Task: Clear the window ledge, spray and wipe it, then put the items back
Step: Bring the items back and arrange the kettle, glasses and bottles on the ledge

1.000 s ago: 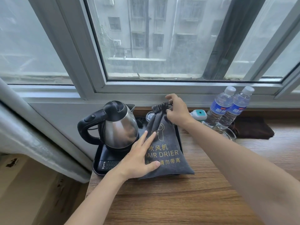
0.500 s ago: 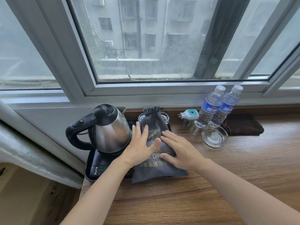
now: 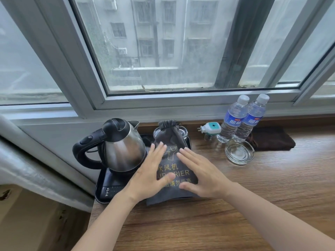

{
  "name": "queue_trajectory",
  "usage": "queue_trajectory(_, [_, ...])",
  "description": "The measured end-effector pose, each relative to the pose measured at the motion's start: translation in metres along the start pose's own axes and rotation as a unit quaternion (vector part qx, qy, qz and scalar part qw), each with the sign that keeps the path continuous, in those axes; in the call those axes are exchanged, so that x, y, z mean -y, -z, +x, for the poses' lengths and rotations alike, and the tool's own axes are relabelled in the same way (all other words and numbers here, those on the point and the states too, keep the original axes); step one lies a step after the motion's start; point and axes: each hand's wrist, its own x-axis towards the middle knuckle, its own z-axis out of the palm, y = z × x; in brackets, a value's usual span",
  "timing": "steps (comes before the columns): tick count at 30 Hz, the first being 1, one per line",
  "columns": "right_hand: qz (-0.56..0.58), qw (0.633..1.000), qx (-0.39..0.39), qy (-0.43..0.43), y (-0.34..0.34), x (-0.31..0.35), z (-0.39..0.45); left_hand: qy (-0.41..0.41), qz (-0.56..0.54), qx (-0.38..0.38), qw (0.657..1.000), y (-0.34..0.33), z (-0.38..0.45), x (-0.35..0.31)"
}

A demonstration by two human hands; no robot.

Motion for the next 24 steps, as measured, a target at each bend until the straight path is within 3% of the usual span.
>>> queue_trajectory(3, [-0.009, 0.999, 0.047, 0.003, -0.003, 0.003, -0.004, 0.007, 0.041, 0.035, 0.999, -0.009, -0.011, 0.01])
queue_trajectory(8, [0.001, 0.997, 0.079, -0.01, -0.008, -0.003, -0.011, 0.056, 0.017, 0.052, 0.997, -0.004, -0.016, 0.02])
queue_trajectory(16, [0.033, 0.998, 0.037, -0.041, -0.011, -0.005, -0.033, 0.087, 0.001, 0.016, 0.996, -0.007, -0.048, 0.029])
queue_trajectory(24, [0.049, 0.996, 0.051, -0.062, -0.022, -0.011, -0.042, 0.076, 0.033, -0.043, 0.996, -0.03, -0.057, 0.004])
